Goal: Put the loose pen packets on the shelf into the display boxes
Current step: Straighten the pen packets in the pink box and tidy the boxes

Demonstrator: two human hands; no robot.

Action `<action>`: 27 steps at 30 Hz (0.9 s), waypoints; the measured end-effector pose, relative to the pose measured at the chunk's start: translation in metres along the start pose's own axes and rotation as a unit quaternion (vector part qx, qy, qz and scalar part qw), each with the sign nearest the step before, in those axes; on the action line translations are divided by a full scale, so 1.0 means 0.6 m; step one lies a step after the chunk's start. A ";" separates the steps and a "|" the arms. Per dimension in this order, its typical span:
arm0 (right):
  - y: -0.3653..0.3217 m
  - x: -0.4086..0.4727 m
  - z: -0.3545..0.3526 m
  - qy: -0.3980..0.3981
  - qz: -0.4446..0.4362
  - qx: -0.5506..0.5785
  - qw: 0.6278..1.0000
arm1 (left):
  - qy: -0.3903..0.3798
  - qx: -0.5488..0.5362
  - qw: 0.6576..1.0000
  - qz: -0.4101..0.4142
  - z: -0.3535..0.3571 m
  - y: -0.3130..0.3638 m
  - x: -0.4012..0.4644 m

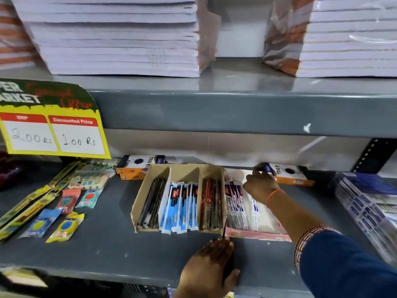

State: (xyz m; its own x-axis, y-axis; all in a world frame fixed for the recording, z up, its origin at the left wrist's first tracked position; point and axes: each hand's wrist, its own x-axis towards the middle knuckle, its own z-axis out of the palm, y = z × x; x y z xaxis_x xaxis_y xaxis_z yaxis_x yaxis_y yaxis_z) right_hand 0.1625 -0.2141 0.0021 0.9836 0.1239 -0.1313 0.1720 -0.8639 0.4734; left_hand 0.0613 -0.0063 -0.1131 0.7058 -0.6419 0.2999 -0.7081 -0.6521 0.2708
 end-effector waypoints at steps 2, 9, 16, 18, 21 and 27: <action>0.001 0.002 0.008 0.005 0.004 0.018 1.000 | -0.003 0.012 1.000 -0.002 -0.002 0.001 0.001; 0.005 -0.032 0.021 0.005 0.207 0.240 0.949 | -0.006 0.025 1.000 0.002 -0.002 0.003 0.000; -0.041 -0.077 0.043 -0.088 0.204 0.225 0.949 | -0.012 0.019 1.000 0.001 -0.006 0.006 0.001; -0.050 -0.078 0.045 -0.086 0.216 0.214 0.949 | -0.017 0.019 1.000 -0.003 -0.007 0.006 0.001; -0.058 -0.080 0.053 -0.072 0.219 0.200 0.952 | -0.024 0.023 0.999 -0.006 -0.009 0.006 -0.001; -0.045 -0.088 0.046 -0.018 0.301 0.426 0.853 | -0.017 0.009 1.000 -0.014 -0.005 0.004 -0.003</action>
State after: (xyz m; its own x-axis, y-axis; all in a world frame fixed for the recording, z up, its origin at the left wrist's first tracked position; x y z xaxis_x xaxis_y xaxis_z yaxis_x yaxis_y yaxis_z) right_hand 0.1042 -0.2106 -0.0277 0.8748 -0.4687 -0.1226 -0.4808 -0.8091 -0.3379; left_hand 0.0582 -0.0056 -0.1100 0.7257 -0.6369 0.2603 -0.6879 -0.6771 0.2614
